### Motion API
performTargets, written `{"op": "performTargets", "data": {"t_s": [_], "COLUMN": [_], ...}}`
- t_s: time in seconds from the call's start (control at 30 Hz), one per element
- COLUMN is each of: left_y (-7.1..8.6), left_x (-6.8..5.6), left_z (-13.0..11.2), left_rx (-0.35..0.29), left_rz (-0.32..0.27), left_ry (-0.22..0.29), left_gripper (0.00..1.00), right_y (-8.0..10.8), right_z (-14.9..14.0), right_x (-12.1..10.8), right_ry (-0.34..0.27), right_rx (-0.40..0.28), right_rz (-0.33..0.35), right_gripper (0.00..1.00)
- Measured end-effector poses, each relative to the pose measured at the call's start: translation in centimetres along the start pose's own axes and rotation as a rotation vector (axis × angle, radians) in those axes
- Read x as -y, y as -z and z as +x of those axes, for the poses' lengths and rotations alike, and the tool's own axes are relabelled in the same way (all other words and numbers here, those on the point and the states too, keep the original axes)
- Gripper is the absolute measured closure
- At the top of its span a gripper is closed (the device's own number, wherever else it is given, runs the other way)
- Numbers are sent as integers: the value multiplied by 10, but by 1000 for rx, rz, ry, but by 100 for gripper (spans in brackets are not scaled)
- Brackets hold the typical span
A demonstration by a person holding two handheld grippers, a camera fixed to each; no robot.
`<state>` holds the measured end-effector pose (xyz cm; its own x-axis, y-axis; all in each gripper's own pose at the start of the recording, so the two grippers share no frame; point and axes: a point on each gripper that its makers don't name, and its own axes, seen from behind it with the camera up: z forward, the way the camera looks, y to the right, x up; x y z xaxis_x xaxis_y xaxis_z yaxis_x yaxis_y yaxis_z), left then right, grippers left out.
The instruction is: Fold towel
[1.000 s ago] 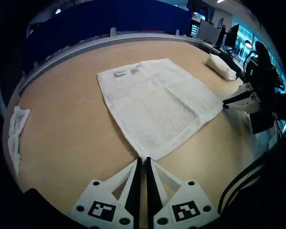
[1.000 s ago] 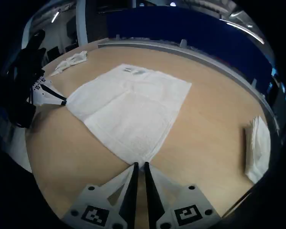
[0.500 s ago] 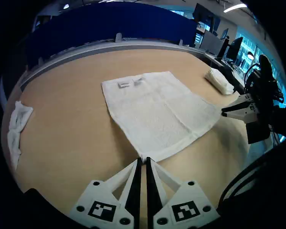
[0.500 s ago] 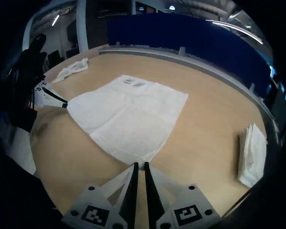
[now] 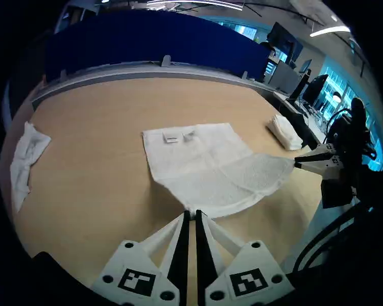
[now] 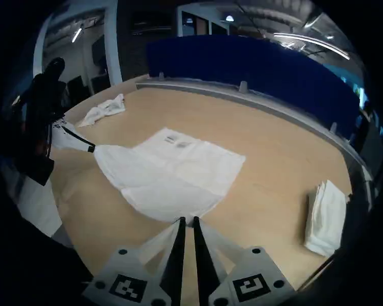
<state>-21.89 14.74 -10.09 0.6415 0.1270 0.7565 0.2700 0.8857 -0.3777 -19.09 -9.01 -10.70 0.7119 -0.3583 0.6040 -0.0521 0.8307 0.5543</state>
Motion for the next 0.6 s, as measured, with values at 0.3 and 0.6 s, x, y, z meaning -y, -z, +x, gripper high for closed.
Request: {"op": "performTargets", "data": {"t_s": [0.3, 0.6], "left_y": [22, 15], "left_x": [-19, -14], "left_z": [12, 15], "left_rx": [-32, -34], "left_rz": [-37, -29], "left_ry": [77, 108], "left_gripper": [92, 92], "right_y": [21, 12], "right_z": [5, 9], "right_x": [10, 2], "right_ry": [-23, -35], "right_rx": [-11, -14], "right_rz": [9, 7], "right_gripper": [89, 89]}}
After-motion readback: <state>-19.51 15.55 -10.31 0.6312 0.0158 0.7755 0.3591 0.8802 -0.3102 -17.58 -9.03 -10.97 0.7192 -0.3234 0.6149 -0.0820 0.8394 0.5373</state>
